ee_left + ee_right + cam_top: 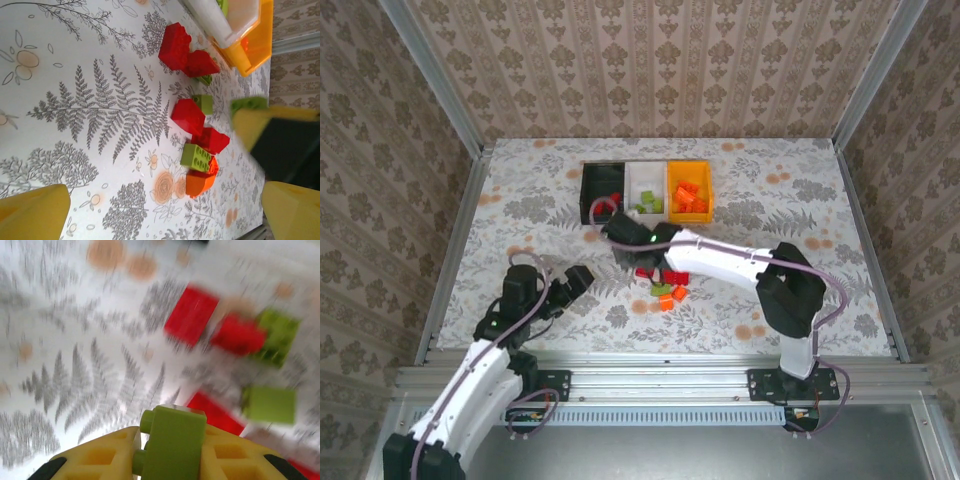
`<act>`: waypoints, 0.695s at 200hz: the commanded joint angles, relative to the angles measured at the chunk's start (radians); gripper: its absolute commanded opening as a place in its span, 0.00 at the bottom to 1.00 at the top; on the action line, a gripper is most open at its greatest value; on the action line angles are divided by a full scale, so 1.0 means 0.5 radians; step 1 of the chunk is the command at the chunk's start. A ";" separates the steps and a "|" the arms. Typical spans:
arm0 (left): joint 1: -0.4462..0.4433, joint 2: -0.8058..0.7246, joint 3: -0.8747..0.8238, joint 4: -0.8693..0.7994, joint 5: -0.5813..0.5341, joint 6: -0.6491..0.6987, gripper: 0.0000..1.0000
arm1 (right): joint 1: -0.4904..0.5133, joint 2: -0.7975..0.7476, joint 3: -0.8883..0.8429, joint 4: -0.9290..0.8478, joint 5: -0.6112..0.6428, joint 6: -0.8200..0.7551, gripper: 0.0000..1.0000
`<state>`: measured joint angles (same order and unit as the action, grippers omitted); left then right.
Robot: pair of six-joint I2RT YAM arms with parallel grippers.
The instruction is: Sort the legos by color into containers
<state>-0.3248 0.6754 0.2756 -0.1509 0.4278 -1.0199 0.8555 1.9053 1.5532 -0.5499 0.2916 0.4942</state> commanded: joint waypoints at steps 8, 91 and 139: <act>0.039 0.458 0.204 0.471 0.255 -0.055 1.00 | -0.296 0.340 0.431 -0.050 -0.022 -0.260 0.29; 0.118 0.641 0.444 0.306 0.380 0.116 1.00 | -0.557 1.013 1.330 -0.369 -0.203 -0.416 0.32; 0.144 0.616 0.446 0.259 0.407 0.120 1.00 | -0.542 0.931 1.319 -0.394 -0.142 -0.429 0.49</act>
<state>-0.2607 0.9924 0.4816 0.0208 0.6201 -0.9874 0.5743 2.4042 2.2005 -0.6941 0.2081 0.3031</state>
